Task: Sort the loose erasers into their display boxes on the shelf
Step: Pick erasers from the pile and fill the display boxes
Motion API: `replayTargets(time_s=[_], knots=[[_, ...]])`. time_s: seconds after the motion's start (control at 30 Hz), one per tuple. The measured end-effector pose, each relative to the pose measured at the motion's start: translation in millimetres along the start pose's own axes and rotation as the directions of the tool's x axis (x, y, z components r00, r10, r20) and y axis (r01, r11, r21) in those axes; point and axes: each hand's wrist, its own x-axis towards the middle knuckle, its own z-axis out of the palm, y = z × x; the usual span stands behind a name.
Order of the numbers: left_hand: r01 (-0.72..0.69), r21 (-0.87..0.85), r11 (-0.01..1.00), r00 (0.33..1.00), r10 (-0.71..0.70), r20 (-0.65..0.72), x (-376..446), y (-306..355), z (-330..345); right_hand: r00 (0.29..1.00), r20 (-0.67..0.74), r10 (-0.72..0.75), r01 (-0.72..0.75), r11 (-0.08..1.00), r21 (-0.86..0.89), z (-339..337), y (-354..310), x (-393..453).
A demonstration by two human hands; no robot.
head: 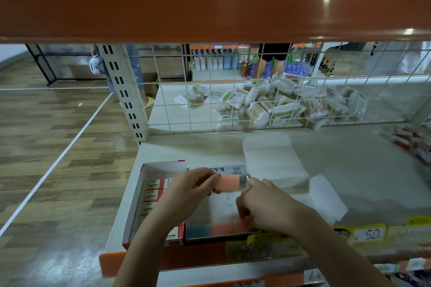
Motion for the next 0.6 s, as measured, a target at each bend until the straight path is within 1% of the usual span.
replayTargets(time_s=[0.23, 0.33, 0.43, 0.53, 0.6], knots=[[-0.014, 0.074, 0.997, 1.0, 0.013, 0.022, 2.5, -2.2, 0.6, 0.999, 0.034, 0.003, -0.006, 0.996, 0.084, -3.1, 3.9, -0.1], [-0.041, 0.172, 0.984, 0.997, 0.03, 0.066, 5.9, -1.0, 2.6, 1.0, 0.006, -0.024, 0.023, 0.992, 0.125, -5.4, 8.1, 1.5], [-0.106, 0.319, 0.942, 0.991, 0.073, 0.113, 11.3, 2.2, 6.6, 0.995, -0.095, 0.024, -0.003, 0.977, 0.213, -11.2, 16.6, -3.3], [-0.132, 0.379, 0.916, 0.989, 0.095, 0.116, 17.6, 2.9, 15.1, 0.969, -0.221, 0.106, -0.043, 0.962, 0.271, -13.6, 27.0, -15.9], [-0.142, 0.409, 0.901, 0.985, 0.09, 0.146, 20.8, 1.8, 21.8, 0.943, -0.286, 0.172, -0.077, 0.946, 0.314, -11.0, 32.3, -22.8]])
